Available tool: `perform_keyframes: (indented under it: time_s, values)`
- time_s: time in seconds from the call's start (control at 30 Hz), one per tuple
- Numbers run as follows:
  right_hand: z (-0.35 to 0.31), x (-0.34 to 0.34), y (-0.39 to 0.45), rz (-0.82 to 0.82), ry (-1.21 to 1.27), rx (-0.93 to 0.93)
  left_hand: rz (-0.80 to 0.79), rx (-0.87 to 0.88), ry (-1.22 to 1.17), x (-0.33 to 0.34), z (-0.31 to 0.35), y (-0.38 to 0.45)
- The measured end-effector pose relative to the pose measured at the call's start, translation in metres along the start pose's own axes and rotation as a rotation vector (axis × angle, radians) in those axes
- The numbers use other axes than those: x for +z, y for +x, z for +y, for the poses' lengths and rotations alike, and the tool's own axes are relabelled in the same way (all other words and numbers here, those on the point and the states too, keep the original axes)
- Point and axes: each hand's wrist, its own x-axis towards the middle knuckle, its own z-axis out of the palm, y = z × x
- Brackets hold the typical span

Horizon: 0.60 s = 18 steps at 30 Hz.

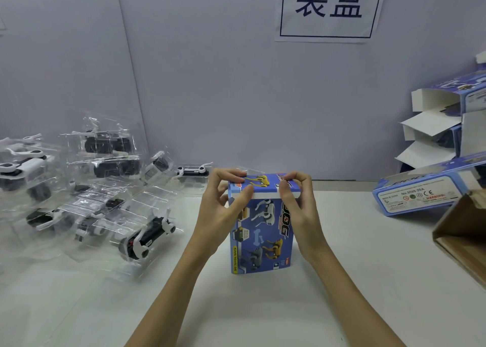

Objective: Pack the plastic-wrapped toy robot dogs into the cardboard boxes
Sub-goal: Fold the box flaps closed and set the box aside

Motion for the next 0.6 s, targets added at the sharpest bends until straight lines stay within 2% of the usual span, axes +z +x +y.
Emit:
perform_keyframes:
  time_s: [0.1, 0.23, 0.4, 0.6]
  values:
    - [0.002, 0.001, -0.002, -0.024, -0.039, -0.035, -0.021, 0.03, 0.123, -0.002, -0.003, -0.002]
    - [0.001, 0.001, -0.005, -0.041, -0.032, -0.04, -0.013, 0.169, 0.277, -0.001, -0.003, -0.004]
    - [0.0, 0.002, -0.003, -0.013, -0.015, -0.022, 0.062, 0.161, 0.204, 0.008, -0.004, -0.006]
    - [0.007, 0.005, -0.006, -0.04, -0.027, -0.046, 0.073, 0.167, 0.086, 0.016, -0.008, -0.009]
